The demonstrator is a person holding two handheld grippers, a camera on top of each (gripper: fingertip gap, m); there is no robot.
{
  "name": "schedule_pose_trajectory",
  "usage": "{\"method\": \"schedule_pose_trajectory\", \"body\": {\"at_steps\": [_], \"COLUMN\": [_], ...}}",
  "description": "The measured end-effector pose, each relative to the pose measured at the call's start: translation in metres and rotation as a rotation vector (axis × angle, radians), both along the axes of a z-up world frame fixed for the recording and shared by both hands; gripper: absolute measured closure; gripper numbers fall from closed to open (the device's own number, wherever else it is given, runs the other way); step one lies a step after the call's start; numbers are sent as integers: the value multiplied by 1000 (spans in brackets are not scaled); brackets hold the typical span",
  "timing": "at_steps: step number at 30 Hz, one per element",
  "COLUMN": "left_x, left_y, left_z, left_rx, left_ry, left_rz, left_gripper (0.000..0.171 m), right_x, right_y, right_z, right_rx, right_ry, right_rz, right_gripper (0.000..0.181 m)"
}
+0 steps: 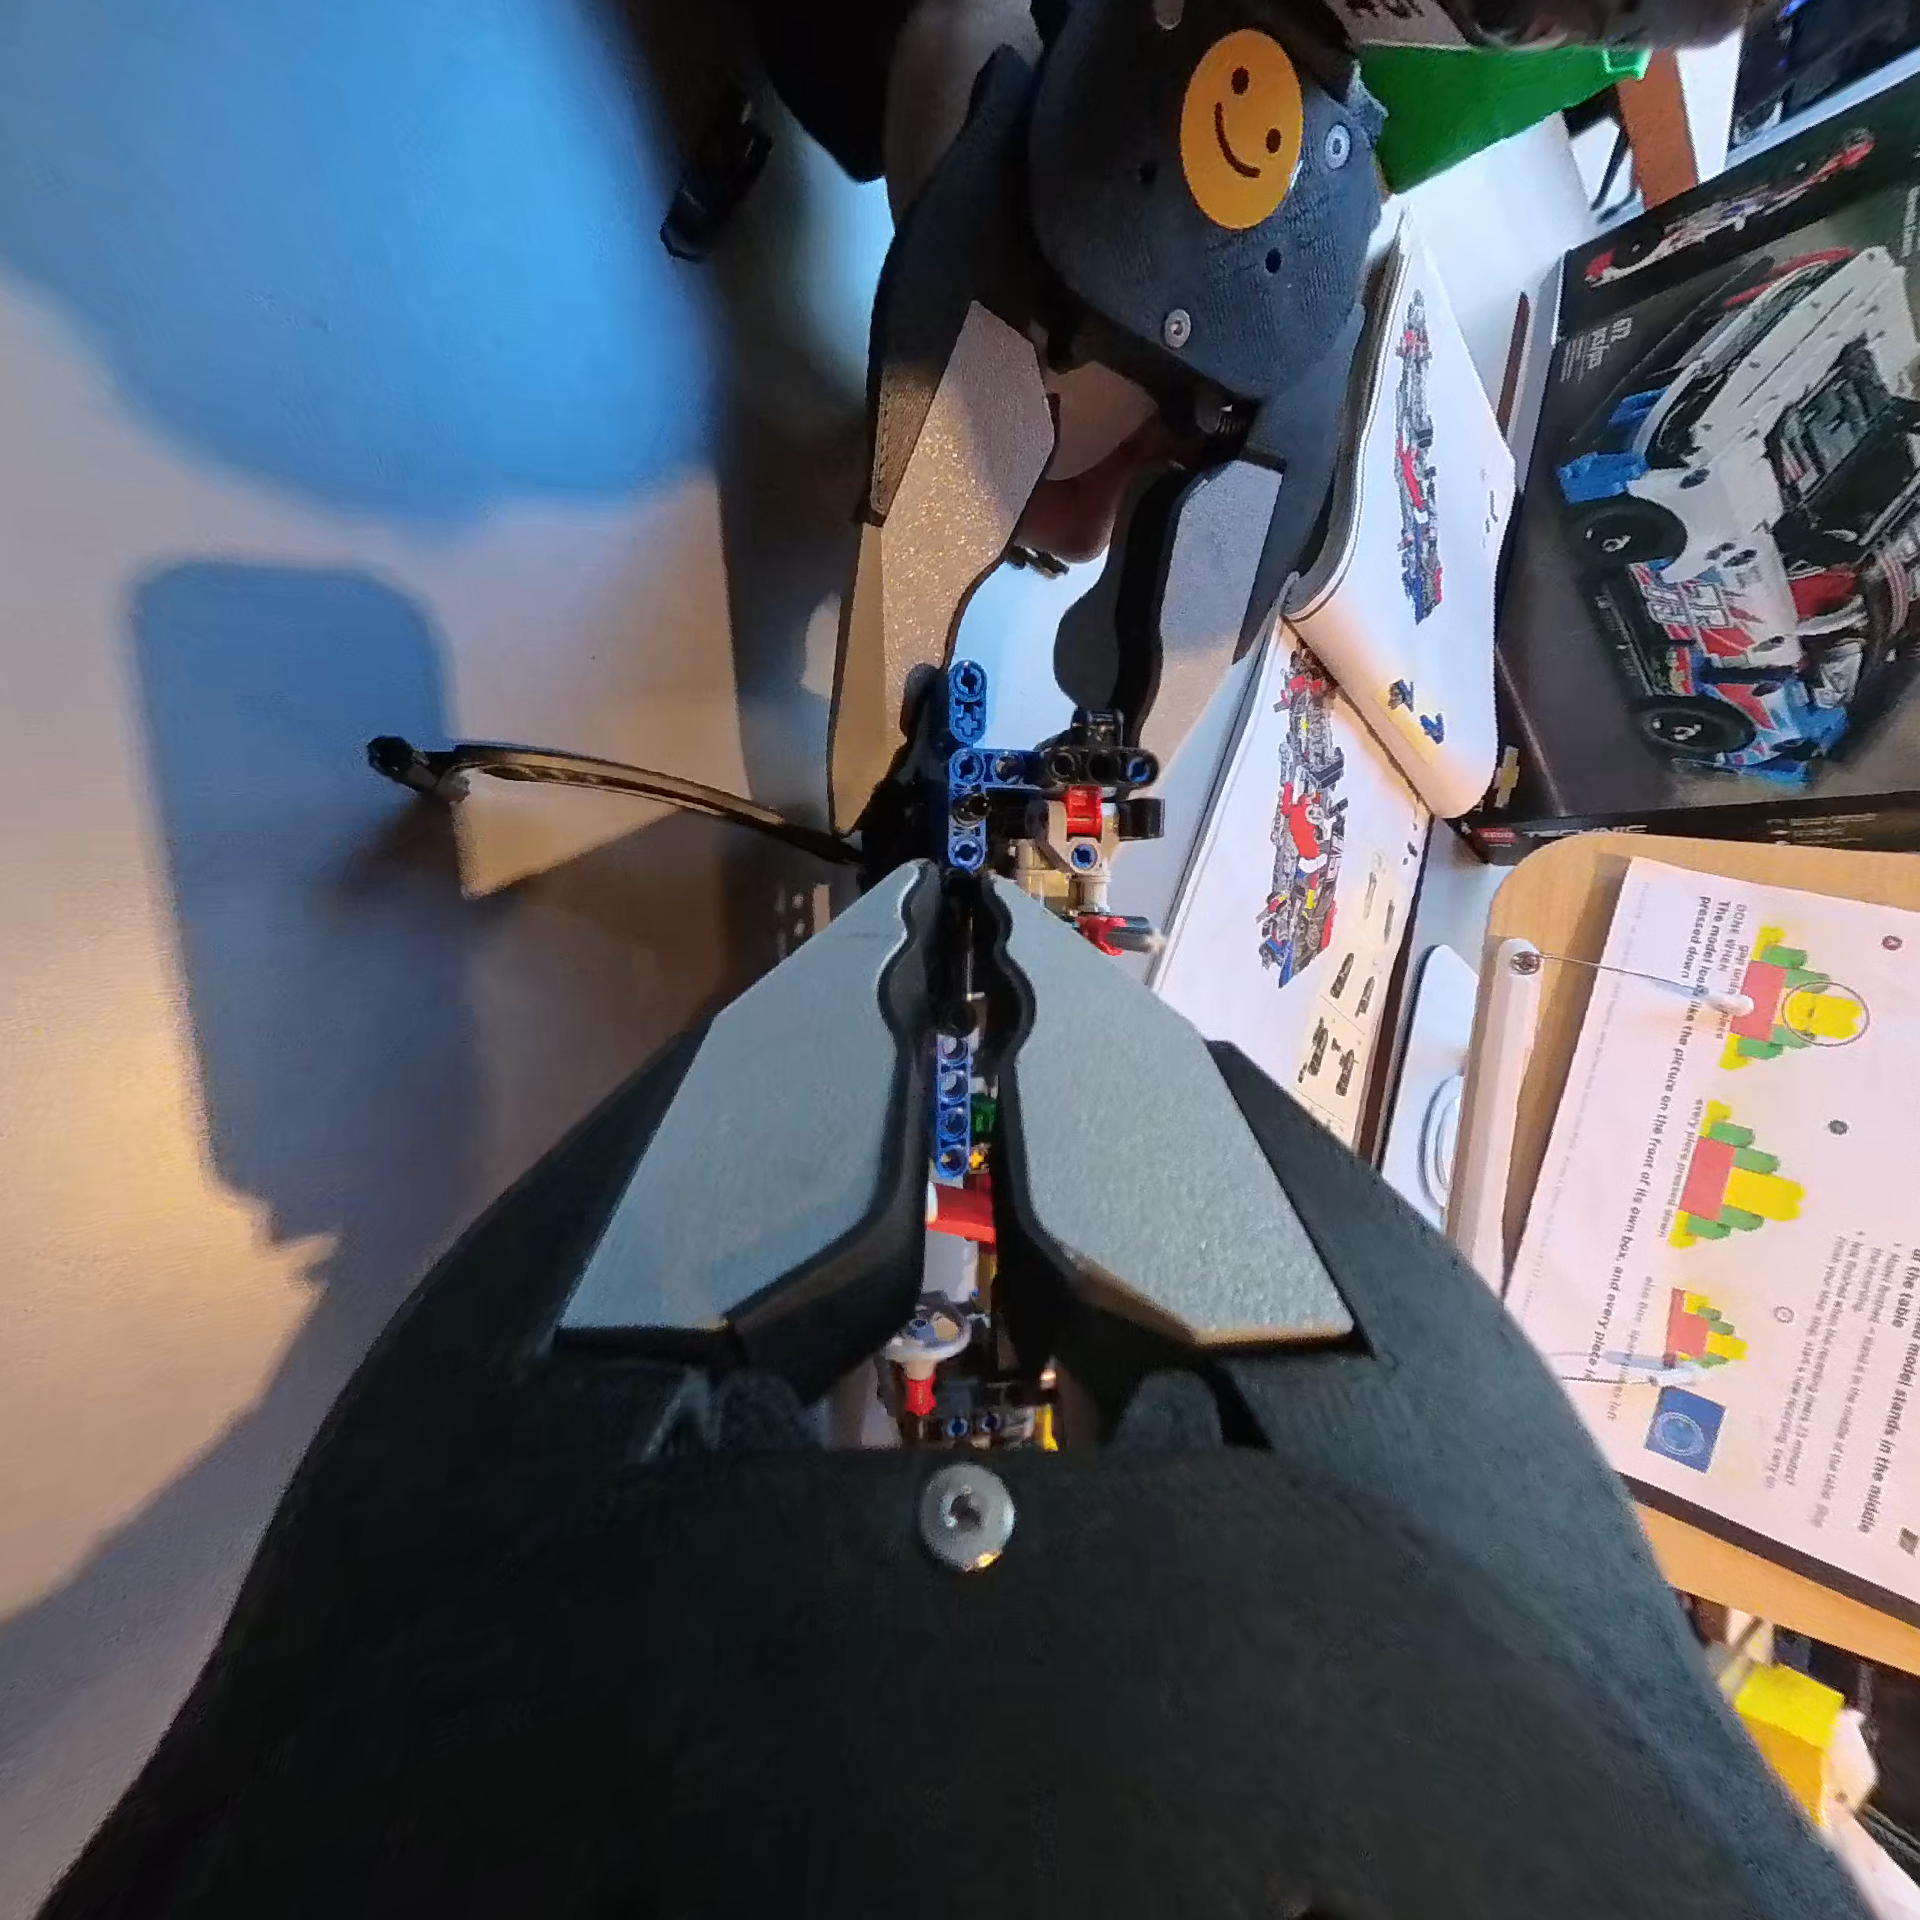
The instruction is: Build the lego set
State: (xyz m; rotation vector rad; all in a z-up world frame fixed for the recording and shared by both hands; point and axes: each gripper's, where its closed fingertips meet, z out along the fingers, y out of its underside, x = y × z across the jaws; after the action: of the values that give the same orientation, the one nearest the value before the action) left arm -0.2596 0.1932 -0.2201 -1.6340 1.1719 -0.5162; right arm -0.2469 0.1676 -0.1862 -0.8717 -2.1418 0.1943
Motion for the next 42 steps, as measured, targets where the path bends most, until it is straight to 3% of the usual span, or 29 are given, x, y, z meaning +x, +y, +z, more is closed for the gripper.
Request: {"method": "schedule_pose_trajectory", "body": {"at_steps": [5,10,18,21,24,27,31,36,39,41,42], "left_x": [0,-1,-2,-1,-3,-2,-1,-2,0,-1,-1], "left_y": [1,1,1,1,2,2,1,2,0,0,0], "left_z": [-1,-1,-2,-2,-2,-2,-2,-2,-1,-1,-1], "left_rx": [15,10,7,10,9,9,8,-4,-6,4,4], "left_ry": [14,13,24,23,21,15,11,-5,-13,-8,-9], "left_rz": [8,11,16,19,20,25,24,26,15,16,16], "left_gripper": [111,111,111,111,111,111,111,111,111,112,112], "right_x": [0,0,0,1,0,-1,1,-1,0,2,5], "right_y": [1,1,2,2,3,4,7,8,4,-1,0], "right_z": [-2,-1,-3,-5,-5,-4,-9,-6,0,12,17], "right_rx": [42,-113,165,70,-130,-205,-233,-78,-119,-126,-108], "right_ry": [6,88,-49,-82,-97,-55,-20,17,53,108,123], "right_rz": [-55,-166,86,104,35,-14,-76,-34,-36,-18,-16], "right_gripper": [178,179,178,178,178,178,178,178,178,159,158]}}
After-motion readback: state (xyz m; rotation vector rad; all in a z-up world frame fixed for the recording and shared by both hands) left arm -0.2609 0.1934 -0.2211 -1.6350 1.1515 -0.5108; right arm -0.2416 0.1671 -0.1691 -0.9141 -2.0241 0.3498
